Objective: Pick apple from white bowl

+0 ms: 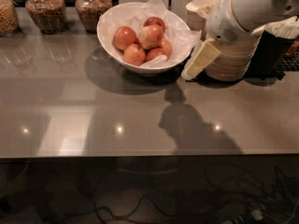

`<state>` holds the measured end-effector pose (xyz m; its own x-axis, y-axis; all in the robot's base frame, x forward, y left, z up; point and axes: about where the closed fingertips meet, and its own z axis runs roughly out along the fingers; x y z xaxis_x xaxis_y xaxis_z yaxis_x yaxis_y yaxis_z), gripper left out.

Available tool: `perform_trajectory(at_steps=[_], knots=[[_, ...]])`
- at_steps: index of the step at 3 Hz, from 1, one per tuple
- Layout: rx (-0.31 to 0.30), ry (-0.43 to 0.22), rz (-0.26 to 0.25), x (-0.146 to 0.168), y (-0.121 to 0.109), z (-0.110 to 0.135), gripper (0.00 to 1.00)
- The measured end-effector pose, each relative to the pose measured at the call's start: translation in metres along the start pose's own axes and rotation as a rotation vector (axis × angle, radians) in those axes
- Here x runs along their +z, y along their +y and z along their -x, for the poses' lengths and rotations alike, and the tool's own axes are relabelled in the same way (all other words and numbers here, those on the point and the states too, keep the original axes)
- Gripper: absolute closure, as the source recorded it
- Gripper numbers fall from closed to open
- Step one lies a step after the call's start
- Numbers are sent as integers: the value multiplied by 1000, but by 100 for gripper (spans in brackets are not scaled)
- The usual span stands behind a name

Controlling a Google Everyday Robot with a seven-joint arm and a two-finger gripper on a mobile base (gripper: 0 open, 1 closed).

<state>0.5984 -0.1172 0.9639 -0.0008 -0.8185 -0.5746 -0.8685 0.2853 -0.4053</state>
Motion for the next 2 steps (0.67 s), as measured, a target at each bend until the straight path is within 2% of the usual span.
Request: perform_trajectory(at_steps=[1,2], knots=[[6,-25,-54,34,-22,30,0],[6,-25,-54,34,-22,30,0]])
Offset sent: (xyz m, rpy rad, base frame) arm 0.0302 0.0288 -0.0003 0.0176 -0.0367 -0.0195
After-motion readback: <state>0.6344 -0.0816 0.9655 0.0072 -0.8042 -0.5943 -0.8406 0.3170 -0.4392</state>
